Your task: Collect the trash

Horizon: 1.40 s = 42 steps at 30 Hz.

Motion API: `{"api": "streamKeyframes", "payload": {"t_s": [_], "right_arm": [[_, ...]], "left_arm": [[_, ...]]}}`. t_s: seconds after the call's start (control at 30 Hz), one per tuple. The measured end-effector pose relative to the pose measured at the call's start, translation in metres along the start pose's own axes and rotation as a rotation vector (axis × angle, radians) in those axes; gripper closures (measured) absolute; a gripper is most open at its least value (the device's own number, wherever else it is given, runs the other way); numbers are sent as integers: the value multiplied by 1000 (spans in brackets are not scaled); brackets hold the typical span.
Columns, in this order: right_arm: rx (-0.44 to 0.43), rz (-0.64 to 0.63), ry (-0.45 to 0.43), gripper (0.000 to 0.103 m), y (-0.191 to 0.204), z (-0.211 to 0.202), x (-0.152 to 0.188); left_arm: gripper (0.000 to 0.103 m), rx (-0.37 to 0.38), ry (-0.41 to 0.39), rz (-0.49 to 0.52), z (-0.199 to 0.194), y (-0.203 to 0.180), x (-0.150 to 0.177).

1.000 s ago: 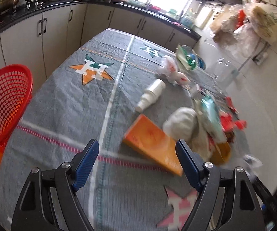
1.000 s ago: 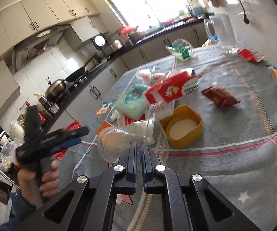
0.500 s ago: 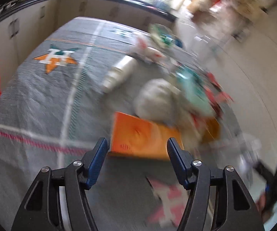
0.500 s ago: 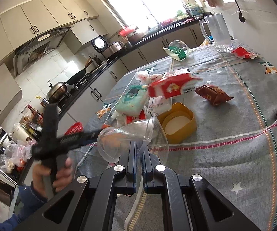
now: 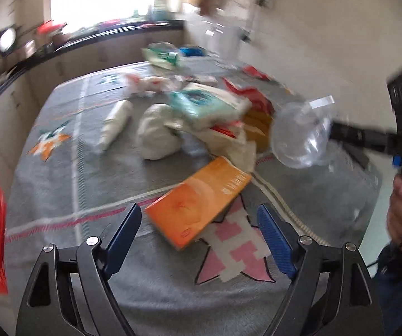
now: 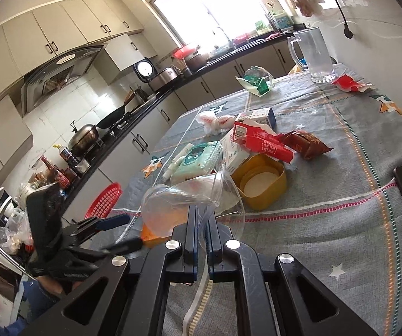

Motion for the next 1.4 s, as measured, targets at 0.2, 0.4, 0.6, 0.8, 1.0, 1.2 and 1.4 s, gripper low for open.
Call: {"api": "streamKeyframes", "payload": {"t_s": [0.2, 0.4, 0.6, 0.8, 1.0, 1.2, 1.4], "right_arm": [[1, 4, 10, 97, -3, 2, 2], [-1, 10, 21, 97, -3, 4, 4], [1, 5, 29, 97, 0, 7, 6], [-2, -12, 47, 97, 7, 15, 8], [4, -24, 49, 97, 10, 18, 9], [11, -7, 53, 97, 4, 18, 10], [9, -4, 50, 97, 2, 18, 10]], "left_arm": [[18, -84, 36, 78, 28, -7, -4], [35, -114, 17, 19, 33, -2, -4], [72, -138, -42, -61, 12, -5, 6], [81, -124, -38, -102, 6, 0, 15], [30, -190, -54, -45, 1, -2, 10], [28, -180, 37, 31, 18, 4, 11], [50, -165, 92, -33, 33, 16, 14]]}}
Point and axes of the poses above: each gripper's, at about its wrist camera, not at the fingertips, and z roughly the way its jaws point, y to its left, x to its underside, the point moved 2 cm from there along z, roughly the way its jaws point, and after that the axes turned 4 degrees about z, right-handed, at the moved point
